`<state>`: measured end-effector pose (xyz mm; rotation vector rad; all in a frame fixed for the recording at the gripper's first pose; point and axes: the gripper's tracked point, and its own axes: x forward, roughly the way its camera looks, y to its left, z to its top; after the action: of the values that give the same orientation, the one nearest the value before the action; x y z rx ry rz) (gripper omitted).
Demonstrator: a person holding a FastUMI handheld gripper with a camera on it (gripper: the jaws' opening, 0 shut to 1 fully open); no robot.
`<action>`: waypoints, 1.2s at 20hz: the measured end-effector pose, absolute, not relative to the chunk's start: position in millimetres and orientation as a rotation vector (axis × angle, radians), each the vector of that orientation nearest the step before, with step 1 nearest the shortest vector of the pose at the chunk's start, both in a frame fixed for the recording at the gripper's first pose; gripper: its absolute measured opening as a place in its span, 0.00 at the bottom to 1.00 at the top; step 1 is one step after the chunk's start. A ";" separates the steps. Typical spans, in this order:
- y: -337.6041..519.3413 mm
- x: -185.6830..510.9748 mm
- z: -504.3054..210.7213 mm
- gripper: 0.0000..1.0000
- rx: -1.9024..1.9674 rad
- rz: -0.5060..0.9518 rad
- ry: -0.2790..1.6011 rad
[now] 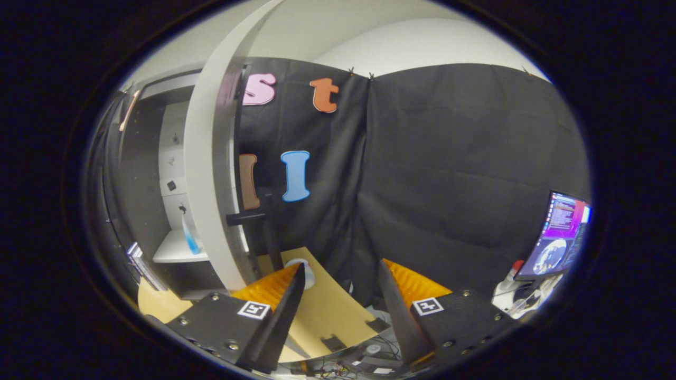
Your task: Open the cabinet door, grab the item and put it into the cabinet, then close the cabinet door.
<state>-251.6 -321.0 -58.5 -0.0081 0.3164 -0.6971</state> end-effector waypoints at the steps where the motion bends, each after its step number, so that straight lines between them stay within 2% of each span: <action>1: -320.2 -251.1 -57.1 0.83 -0.024 -0.689 0.316; 24: -229.4 -225.9 -67.2 0.83 0.069 -0.284 0.328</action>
<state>-225.9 -229.4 -67.2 0.0689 0.3279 -0.2844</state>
